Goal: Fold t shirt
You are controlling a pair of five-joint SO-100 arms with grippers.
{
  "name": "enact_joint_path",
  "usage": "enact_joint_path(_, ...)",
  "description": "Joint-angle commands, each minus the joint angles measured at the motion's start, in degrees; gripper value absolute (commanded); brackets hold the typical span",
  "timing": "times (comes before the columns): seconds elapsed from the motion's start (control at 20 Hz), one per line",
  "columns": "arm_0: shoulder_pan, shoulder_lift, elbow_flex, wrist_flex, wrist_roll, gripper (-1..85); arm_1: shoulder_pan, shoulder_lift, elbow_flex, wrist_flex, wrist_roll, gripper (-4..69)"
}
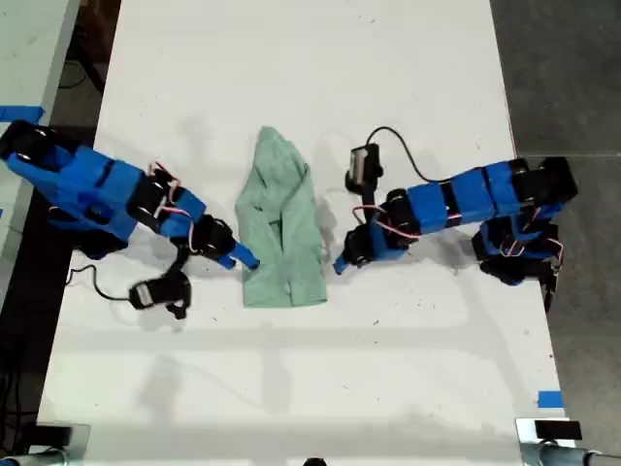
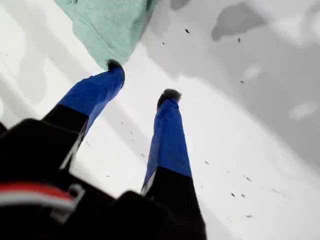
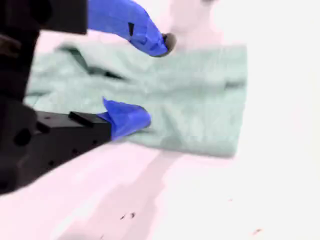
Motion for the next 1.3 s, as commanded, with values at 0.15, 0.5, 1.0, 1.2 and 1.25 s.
enact_joint_path(0.15, 2.8, -20.5, -11.8, -2.9, -2.2, 22.9, -1.8, -14.2, -18.5, -0.4, -4.0, 19.6)
enact_joint_path(0.5, 2.6, -39.2, -27.5, -1.7, 1.2, 0.0, -0.2, -26.4, -23.8, -6.0, -6.8, -1.2)
enact_joint_path(1.0, -6.1, -25.8, -48.8, 28.7, 10.7, -0.1, 10.9, -11.9, -40.2, 1.7, -17.1, -1.1)
enact_joint_path(1.2, -25.9, -6.6, -31.2, 29.9, 17.9, -0.1, 21.5, -14.4, -40.3, -9.6, -24.3, -1.0)
enact_joint_path(1.25, -32.6, -3.4, -26.6, 28.9, 21.4, -0.1, 23.8, -15.9, -40.3, -12.0, -25.2, -0.9)
